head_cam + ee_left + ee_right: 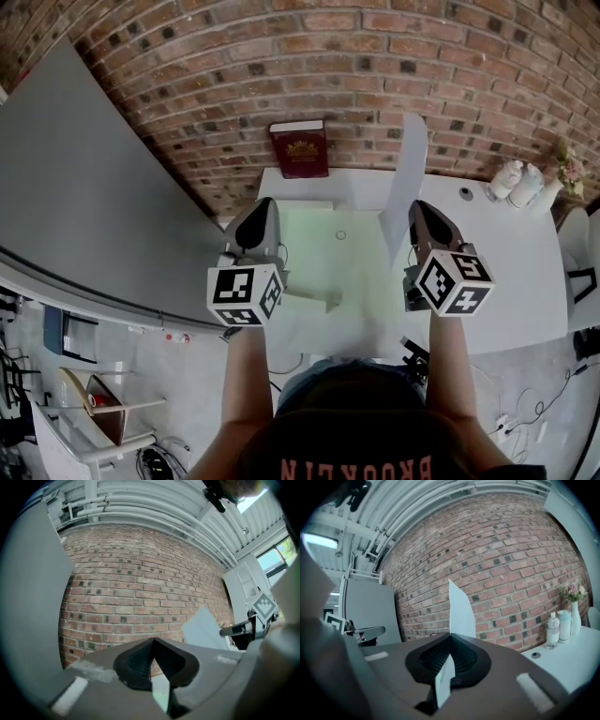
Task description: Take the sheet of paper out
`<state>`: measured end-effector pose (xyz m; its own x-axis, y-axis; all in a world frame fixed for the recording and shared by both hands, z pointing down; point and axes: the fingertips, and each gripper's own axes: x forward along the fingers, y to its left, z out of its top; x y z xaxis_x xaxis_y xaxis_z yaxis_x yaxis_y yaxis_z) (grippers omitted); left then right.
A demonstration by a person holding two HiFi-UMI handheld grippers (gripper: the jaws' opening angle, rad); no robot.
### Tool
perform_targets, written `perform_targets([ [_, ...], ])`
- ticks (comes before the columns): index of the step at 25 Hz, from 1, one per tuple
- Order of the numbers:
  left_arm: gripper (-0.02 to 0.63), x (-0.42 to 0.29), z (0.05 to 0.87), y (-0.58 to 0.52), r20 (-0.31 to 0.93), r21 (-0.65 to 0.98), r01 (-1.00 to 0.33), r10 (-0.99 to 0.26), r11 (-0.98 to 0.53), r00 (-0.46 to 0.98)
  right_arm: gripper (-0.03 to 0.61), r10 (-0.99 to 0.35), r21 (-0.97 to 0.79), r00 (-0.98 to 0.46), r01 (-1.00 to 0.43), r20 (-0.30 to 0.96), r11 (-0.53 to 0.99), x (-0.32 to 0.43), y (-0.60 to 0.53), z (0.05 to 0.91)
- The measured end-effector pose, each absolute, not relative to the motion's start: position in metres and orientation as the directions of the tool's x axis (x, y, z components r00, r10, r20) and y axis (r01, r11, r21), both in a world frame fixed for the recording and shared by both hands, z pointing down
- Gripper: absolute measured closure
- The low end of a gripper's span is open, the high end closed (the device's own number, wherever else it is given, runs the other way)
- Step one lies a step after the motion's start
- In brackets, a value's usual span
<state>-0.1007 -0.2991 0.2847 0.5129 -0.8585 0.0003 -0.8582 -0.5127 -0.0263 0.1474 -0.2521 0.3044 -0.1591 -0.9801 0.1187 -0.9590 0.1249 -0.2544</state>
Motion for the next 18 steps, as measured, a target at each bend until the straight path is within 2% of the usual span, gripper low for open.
perform_targets([
  [10,0.614,-0.103,0.258,-0.299,-0.071,-0.048,-0.861,-0.858,-0.507,0.509,0.577,-0.996,-0.097,-0.075,-0.992,-0.044,0.079,0.142,-0.239,0.266],
  [18,0.614,-0.105,0.241,-0.299,-0.121,-0.056,-0.858,-0.850,-0.510,0.513,0.577,-0.994,-0.058,-0.041,-0.997,-0.104,0.048,0.141,-0.236,0.248],
])
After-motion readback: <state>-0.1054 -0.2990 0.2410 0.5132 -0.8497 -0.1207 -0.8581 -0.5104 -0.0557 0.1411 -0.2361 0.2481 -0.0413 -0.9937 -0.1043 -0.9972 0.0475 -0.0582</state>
